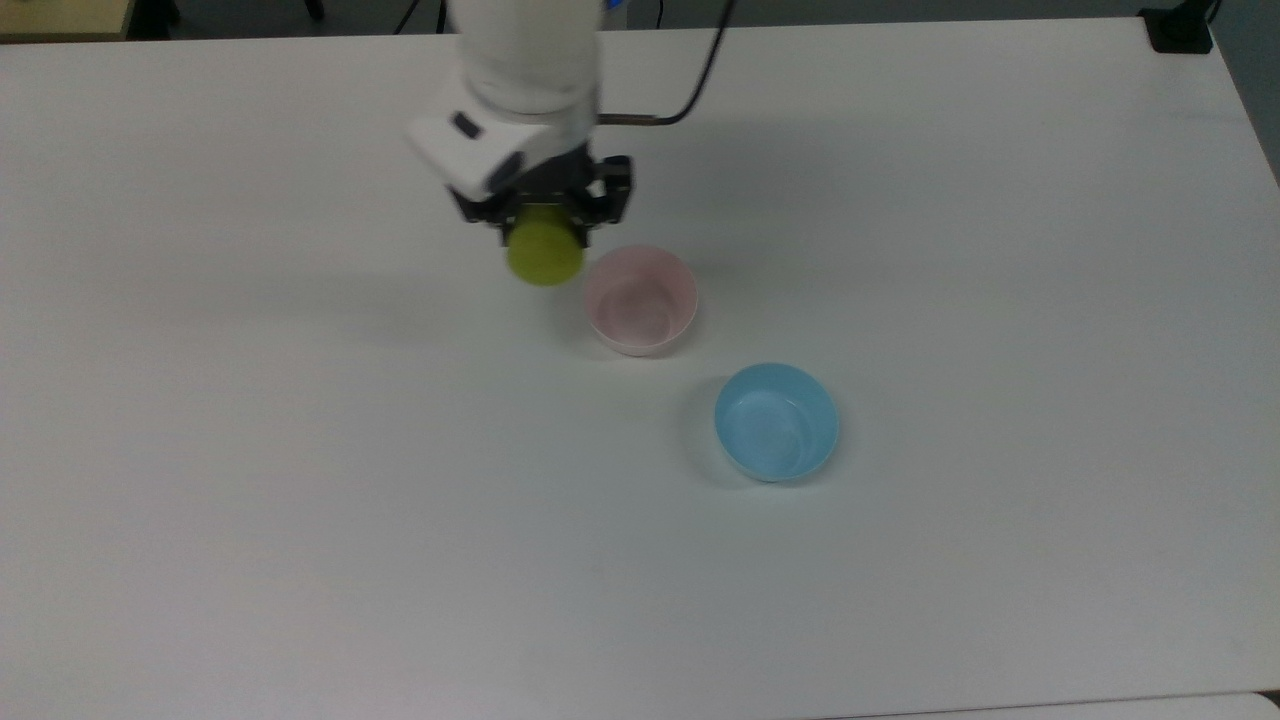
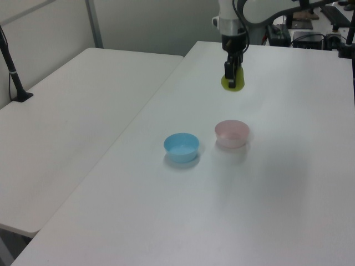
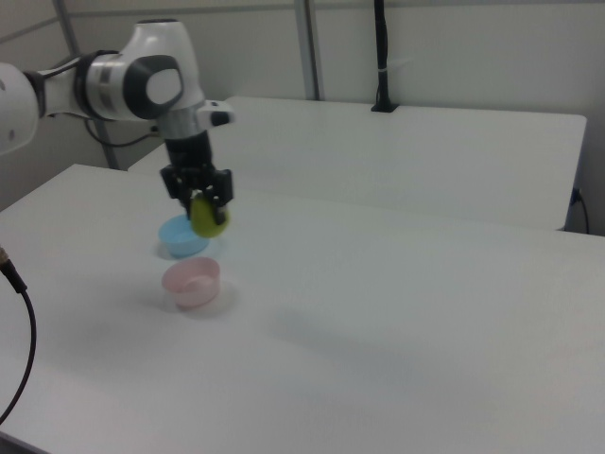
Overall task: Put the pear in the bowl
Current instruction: 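Carry the held pear over the pink bowl, then lower the pear into the pink bowl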
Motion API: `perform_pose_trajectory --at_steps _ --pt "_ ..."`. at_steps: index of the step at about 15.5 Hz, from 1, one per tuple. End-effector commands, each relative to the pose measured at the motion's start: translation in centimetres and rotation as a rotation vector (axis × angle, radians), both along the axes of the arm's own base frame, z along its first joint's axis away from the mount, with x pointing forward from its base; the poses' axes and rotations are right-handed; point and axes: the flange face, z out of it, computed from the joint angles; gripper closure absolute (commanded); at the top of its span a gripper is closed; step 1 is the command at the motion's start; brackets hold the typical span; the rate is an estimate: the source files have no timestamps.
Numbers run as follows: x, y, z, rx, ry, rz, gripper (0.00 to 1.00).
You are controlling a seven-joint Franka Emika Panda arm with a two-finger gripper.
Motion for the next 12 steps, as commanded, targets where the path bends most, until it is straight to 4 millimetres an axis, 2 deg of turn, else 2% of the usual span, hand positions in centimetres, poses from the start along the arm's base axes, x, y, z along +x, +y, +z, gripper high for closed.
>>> perform_pose_trajectory --at_steps 1,6,7,8,10,12 --pt "-1.3 5.1 -0.9 0.019 0.048 0.027 0.60" --pt "-0.8 6.1 -6.3 -0.016 0.115 0.042 0.58" --pt "-0.6 6.2 -7.4 -0.025 0.124 0.043 0.54" --pt "-0.4 6.3 -8.4 -0.031 0.135 0.045 0.49" --pt "-0.2 7.1 -10.4 -0.043 0.151 0.054 0.29" --pt "-0.2 8.0 -11.3 -0.051 0.152 0.063 0.20"
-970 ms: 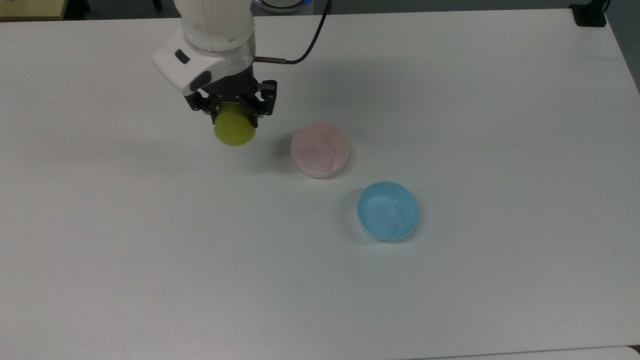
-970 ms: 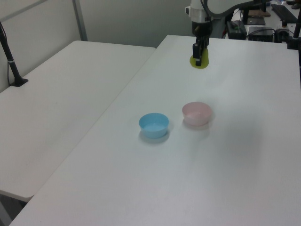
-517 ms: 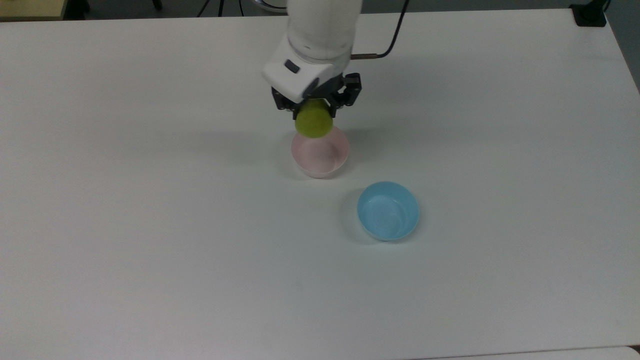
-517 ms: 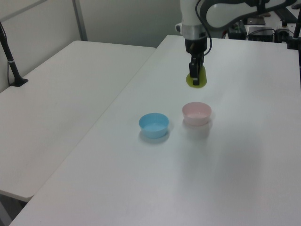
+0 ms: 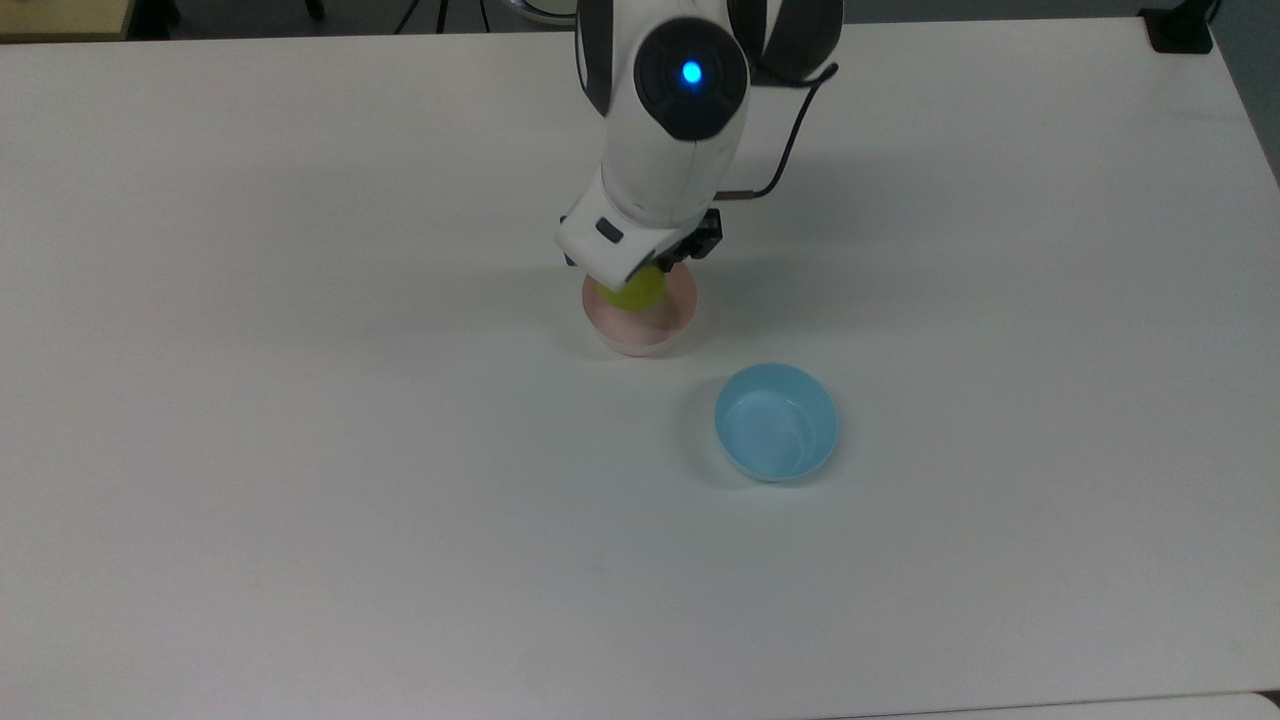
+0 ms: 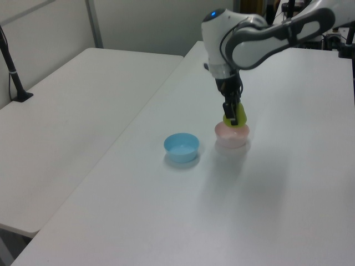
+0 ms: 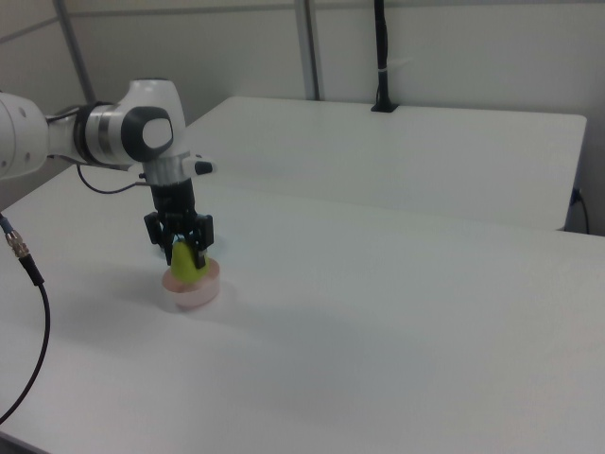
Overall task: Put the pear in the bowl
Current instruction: 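Lower the pear into the pink bowl, then open the gripper to release the pear and raise it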
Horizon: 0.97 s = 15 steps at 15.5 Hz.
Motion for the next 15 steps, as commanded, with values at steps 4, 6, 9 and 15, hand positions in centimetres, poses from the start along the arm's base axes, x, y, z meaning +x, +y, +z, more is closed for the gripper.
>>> perform_pose_trajectory --at_steps 4,6,9,15 --pt "0.5 1.5 -1.4 -0.008 -0.042 -0.022 0.00" --pt "0.5 1.5 -1.2 -0.008 -0.040 -0.023 0.00" --pt "0.2 0.8 1.9 0.011 -0.067 -0.034 0.00" --pt "-0.8 -3.7 9.7 0.047 -0.136 -0.086 0.00"
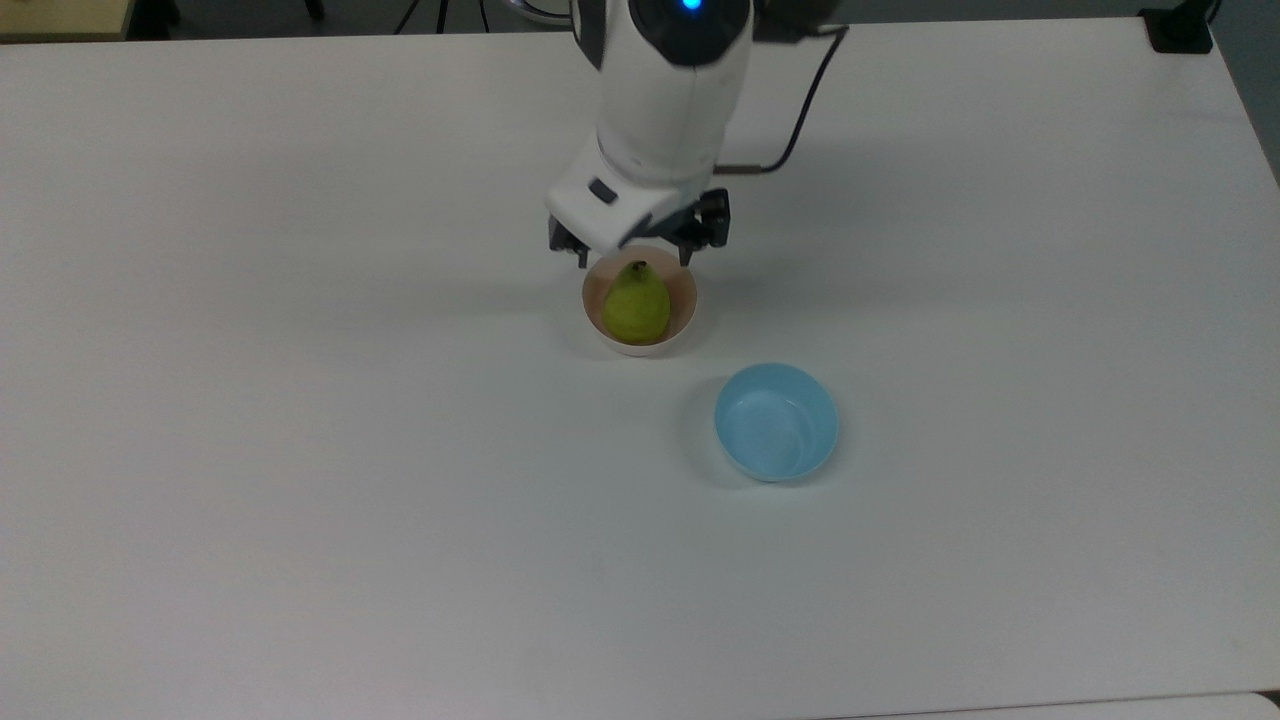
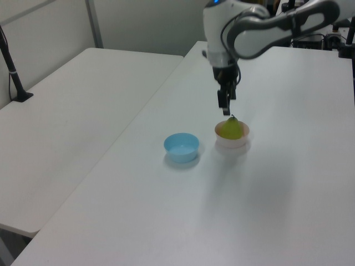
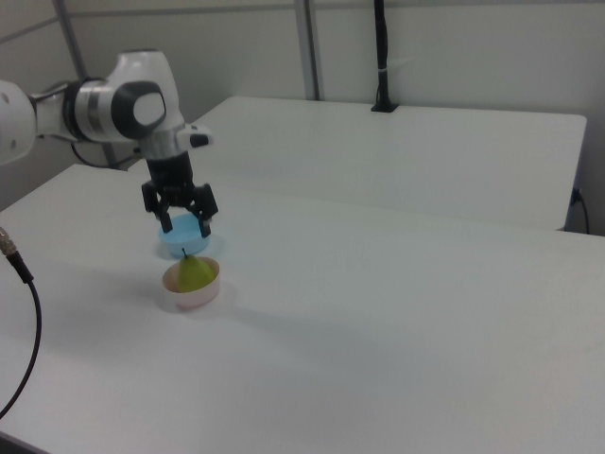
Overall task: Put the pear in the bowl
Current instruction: 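Open the gripper to release the pear and raise it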
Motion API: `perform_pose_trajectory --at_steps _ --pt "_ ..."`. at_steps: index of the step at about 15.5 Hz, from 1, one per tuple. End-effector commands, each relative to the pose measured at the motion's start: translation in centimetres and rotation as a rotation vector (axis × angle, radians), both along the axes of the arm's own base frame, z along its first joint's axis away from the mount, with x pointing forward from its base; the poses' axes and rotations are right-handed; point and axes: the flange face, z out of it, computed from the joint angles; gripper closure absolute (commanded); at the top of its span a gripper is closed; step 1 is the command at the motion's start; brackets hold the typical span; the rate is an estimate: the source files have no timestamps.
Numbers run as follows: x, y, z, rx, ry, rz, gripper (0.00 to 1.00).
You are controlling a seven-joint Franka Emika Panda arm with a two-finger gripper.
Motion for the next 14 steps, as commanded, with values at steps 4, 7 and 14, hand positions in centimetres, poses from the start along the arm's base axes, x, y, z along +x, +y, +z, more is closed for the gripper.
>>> perform_pose_trajectory --at_steps 4,7,14 --pt "-2.0 -8.0 6.7 0.017 -0.018 -0.115 0.00" --pt "-2.3 -11.9 7.8 0.007 -0.035 -0.168 0.00" --pt "-2.8 -15.8 9.2 0.002 -0.052 -0.224 0.00"
